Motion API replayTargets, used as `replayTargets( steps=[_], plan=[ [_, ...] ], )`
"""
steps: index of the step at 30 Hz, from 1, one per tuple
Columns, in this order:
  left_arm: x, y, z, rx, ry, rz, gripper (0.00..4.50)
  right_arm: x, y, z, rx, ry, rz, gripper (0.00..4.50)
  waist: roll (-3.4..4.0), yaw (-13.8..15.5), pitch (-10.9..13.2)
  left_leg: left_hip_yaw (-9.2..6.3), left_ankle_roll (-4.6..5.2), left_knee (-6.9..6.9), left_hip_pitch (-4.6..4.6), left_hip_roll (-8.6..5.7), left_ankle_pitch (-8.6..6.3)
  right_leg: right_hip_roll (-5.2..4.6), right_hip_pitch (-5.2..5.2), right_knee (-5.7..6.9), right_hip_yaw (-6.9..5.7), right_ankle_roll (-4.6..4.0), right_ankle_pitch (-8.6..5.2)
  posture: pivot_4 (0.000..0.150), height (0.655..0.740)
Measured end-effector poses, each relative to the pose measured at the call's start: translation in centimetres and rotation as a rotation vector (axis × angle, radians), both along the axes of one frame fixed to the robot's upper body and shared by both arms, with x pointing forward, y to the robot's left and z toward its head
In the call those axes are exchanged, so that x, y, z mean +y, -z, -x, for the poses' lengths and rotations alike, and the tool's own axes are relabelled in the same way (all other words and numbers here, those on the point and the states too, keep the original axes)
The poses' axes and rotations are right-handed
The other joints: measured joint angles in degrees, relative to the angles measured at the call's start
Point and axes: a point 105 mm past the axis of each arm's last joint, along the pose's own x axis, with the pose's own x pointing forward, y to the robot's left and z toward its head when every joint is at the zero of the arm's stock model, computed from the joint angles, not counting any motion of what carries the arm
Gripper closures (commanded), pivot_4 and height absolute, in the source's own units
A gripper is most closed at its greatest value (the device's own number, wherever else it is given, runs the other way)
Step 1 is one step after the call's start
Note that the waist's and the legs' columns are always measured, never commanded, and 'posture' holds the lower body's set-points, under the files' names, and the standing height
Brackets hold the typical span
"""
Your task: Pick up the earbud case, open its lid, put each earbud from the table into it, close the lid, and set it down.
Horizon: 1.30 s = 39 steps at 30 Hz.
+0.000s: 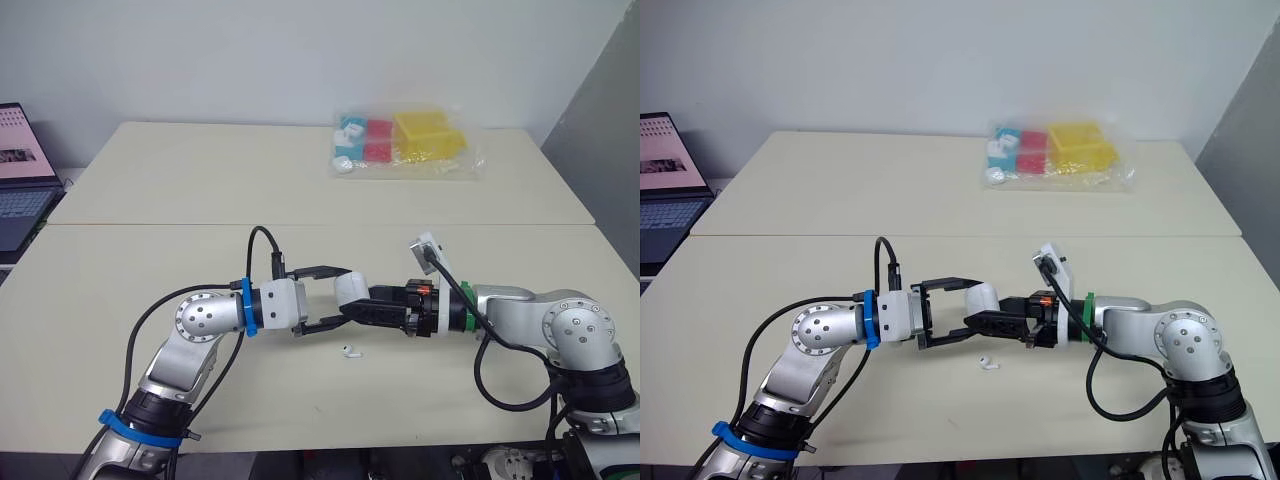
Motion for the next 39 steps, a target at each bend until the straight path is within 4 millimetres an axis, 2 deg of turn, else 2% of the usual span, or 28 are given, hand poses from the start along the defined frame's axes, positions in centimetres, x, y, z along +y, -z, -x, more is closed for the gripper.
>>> replayTargets(
  steps=[8, 9, 19, 21, 24, 25, 30, 32, 34, 36, 39],
  plan=[
    [-0.2, -0.2, -0.1, 0.001, 0.002, 0.011, 1.73, 0.0, 0.3, -0.1, 0.018, -0.001, 0.004, 3.5, 0.0, -0.07, 0.0, -0.01, 0.0, 0.0, 0.0, 0.02, 0.0, 0.0, -0.01, 0.01, 0.0, 0.0, 0.0, 0.15, 0.74],
    [-0.2, -0.2, -0.1, 0.001, 0.002, 0.011, 1.73, 0.0, 0.3, -0.1, 0.02, -0.001, 0.004, 3.69, 0.0, -0.07, 0.0, -0.01, 0.0, 0.0, 0.0, 0.02, 0.0, 0.0, -0.01, 0.01, 0.0, 0.0, 0.0, 0.15, 0.74],
    [-0.2, -0.2, 0.0, 0.007, -0.001, 0.012, 1.73, 0.0, 0.4, -0.2, 0.029, -0.003, -0.004, 3.7, 0.0, -0.07, 0.0, 0.0, 0.0, -0.01, 0.0, 0.02, 0.0, 0.0, -0.02, 0.0, 0.0, 0.0, 0.0, 0.15, 0.74],
    [-0.2, -0.2, 0.0, 0.023, -0.002, 0.028, 1.0, 0.0, 0.3, -0.2, 0.029, -0.005, -0.008, 3.7, 0.0, -0.07, 0.0, -0.01, 0.0, -0.01, 0.0, 0.02, 0.0, 0.0, -0.02, 0.0, -0.01, 0.0, 0.0, 0.15, 0.74],
    [-0.4, -0.4, 0.1, 0.041, 0.009, 0.044, 0.15, 0.2, 0.3, -0.1, 0.028, -0.029, 0.004, 3.7, 0.01, -0.12, 0.0, 0.0, 0.0, -0.01, -0.01, 0.01, 0.0, 0.0, -0.03, 0.0, 0.01, 0.0, 0.0, 0.15, 0.74],
    [-0.1, -0.3, 0.1, 0.042, 0.013, 0.018, 0.0, 0.1, 0.2, -0.1, 0.021, -0.035, 0.011, 3.7, 0.01, -0.15, 0.01, -0.01, 0.0, -0.01, -0.01, 0.02, 0.0, 0.0, -0.03, 0.01, -0.01, 0.0, 0.0, 0.15, 0.74],
    [2.5, 1.7, -0.4, 0.207, -0.036, -0.163, 0.0, -1.1, 0.3, -0.6, -0.021, -0.032, 0.095, 3.7, 0.03, -0.28, 0.02, -0.05, 0.0, -0.04, -0.01, 0.04, 0.0, 0.02, -0.06, -0.01, -0.03, -0.01, -0.01, 0.15, 0.74],
    [3.1, 2.1, -0.3, 0.326, -0.064, -0.184, 0.0, -1.6, 0.7, -0.6, -0.079, -0.054, 0.195, 3.7, 0.09, -0.33, 0.07, -0.05, 0.0, -0.04, -0.16, 0.03, 0.0, 0.03, -0.18, -0.02, -0.03, 0.0, -0.01, 0.15, 0.74],
    [4.6, 2.7, 0.2, 0.504, -0.118, -0.237, 0.0, -3.4, 1.3, -0.9, -0.196, -0.074, 0.399, 3.7, 0.15, -0.38, 0.12, -0.22, 0.0, -0.02, -0.35, 0.02, 0.0, 0.02, -0.35, -0.05, -0.06, 0.0, -0.01, 0.15, 0.74],
    [5.6, 2.7, 0.2, 0.605, -0.176, -0.26, 0.0, -5.3, 1.0, -1.9, -0.351, -0.092, 0.58, 3.7, 0.29, -0.34, 0.2, -0.35, 0.0, -0.02, -0.44, -0.04, 0.0, 0.02, -0.43, -0.11, -0.1, 0.0, -0.02, 0.15, 0.74],
    [4.3, 1.5, -0.1, 0.615, -0.18, -0.226, 0.0, -6.4, 0.3, -2.4, -0.593, -0.211, 0.778, 3.7, 0.36, -0.04, 0.25, -0.37, 0.0, 0.02, -0.66, -0.05, 0.0, 0.04, -0.55, -0.14, -0.27, -0.01, -0.03, 0.15, 0.74]
  ],
)
